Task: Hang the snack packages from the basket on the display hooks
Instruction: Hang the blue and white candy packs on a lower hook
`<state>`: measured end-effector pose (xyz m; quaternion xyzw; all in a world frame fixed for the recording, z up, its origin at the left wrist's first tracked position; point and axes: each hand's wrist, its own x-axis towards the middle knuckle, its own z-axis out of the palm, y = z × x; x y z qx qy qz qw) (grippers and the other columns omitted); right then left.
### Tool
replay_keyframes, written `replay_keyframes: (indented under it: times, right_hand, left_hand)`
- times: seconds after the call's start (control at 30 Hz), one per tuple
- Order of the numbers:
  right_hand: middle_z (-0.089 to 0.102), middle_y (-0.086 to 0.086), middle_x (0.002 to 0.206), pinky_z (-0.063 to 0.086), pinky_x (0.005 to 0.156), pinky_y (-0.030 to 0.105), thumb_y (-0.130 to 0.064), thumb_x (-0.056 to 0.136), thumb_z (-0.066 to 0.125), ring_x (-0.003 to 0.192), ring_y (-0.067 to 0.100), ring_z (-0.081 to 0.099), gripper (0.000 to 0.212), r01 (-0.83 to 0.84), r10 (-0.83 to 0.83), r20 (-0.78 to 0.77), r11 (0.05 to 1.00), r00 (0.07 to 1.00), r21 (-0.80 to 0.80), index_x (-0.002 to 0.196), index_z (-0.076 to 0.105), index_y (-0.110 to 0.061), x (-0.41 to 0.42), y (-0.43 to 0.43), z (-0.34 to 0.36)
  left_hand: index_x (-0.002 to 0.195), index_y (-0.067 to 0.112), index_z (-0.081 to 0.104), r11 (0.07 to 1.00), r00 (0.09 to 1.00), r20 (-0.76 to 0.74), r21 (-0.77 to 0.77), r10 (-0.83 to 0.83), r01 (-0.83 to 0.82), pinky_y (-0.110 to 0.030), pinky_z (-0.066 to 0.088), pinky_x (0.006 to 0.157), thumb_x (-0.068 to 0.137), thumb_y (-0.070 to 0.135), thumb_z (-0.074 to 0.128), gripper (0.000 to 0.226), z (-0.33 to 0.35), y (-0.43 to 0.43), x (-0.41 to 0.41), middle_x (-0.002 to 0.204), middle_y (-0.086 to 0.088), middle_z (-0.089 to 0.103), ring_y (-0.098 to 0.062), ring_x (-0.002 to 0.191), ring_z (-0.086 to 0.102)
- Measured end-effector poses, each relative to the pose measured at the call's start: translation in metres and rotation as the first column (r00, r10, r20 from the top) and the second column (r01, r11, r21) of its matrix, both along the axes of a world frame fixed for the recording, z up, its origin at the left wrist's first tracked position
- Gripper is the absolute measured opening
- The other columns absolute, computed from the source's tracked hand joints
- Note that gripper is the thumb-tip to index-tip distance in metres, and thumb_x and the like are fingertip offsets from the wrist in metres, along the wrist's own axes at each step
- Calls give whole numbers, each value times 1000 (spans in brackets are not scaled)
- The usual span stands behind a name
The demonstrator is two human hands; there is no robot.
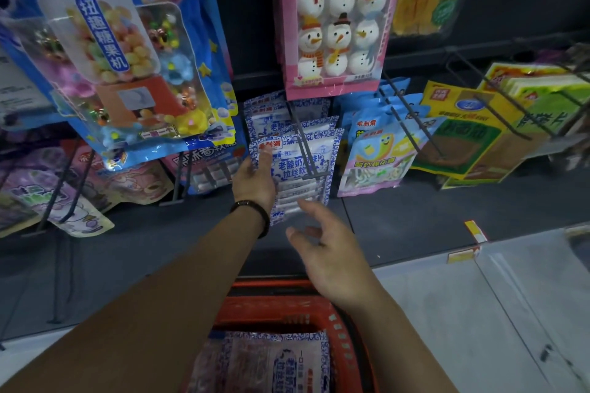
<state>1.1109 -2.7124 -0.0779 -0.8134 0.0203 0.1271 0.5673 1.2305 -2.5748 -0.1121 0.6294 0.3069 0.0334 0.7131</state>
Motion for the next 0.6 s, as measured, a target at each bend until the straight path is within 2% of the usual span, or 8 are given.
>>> replay_keyframes:
  times: [0.03,0.1,0.2,0.23,0.3,0.4,0.5,0.6]
  right_hand:
    - [46,-15,160,41,122,42,-40,102,65,145,9,47,56,-8,8,-8,1000,1000,-2,155,46,-37,-1,0,0]
    - [48,-13,159,43,120,40,-40,103,64,144,10,49,56,-28,27,-32,999,999,-18,156,46,-36,-2,1,0]
    - [52,-7,158,45,117,38,-41,103,64,138,14,55,56,-65,60,-70,995,996,-73,156,47,-32,-4,2,-1]
    - [53,-5,157,45,115,35,-41,103,63,137,15,56,56,-80,71,-89,992,993,-96,156,47,-30,-5,2,-1]
    - [55,-1,155,43,106,27,-41,104,61,137,18,57,56,-119,96,-145,979,985,-165,156,49,-24,-8,4,0]
    - [65,-2,142,44,97,25,-46,103,61,131,19,62,49,-223,165,-228,939,960,-260,147,58,-24,-20,8,1]
    - [69,-1,134,48,94,29,-52,100,62,119,18,65,46,-379,277,-325,872,904,-310,140,62,-28,-35,18,-4]
    - [71,0,120,47,83,28,-49,101,62,108,19,65,35,-487,342,-396,795,852,-362,126,70,-25,-45,29,-12]
  left_hand:
    - [153,12,45,1000,1000,0,1,-9,9,-30,55,62,93,62,65,80,-1,1,1,80,-2,65,-12,57,51]
    - [156,11,41,1000,1000,6,29,-4,3,-24,55,56,93,62,64,84,-3,5,3,99,-10,71,-12,58,52]
    - [152,14,44,997,997,-39,53,-62,64,-37,63,78,94,65,61,79,5,7,-3,130,-16,69,-17,68,60]
    - [131,11,58,990,996,-56,113,-73,79,-37,61,81,96,62,60,62,10,10,-6,116,-12,73,-19,72,62]
    - [86,18,59,964,991,-99,241,-86,107,-33,51,78,101,46,61,32,18,18,-15,79,-1,62,-26,79,61]
    - [104,17,60,922,979,-133,337,-154,191,-33,50,84,97,27,70,15,23,38,-51,85,5,63,-22,88,61]
    - [106,16,67,808,910,-151,420,-386,412,-28,54,82,94,17,73,13,23,65,-110,89,7,69,-12,80,64]
    - [96,17,74,555,734,-276,508,-620,659,-19,51,81,94,18,73,2,19,96,-173,91,8,77,-4,86,70]
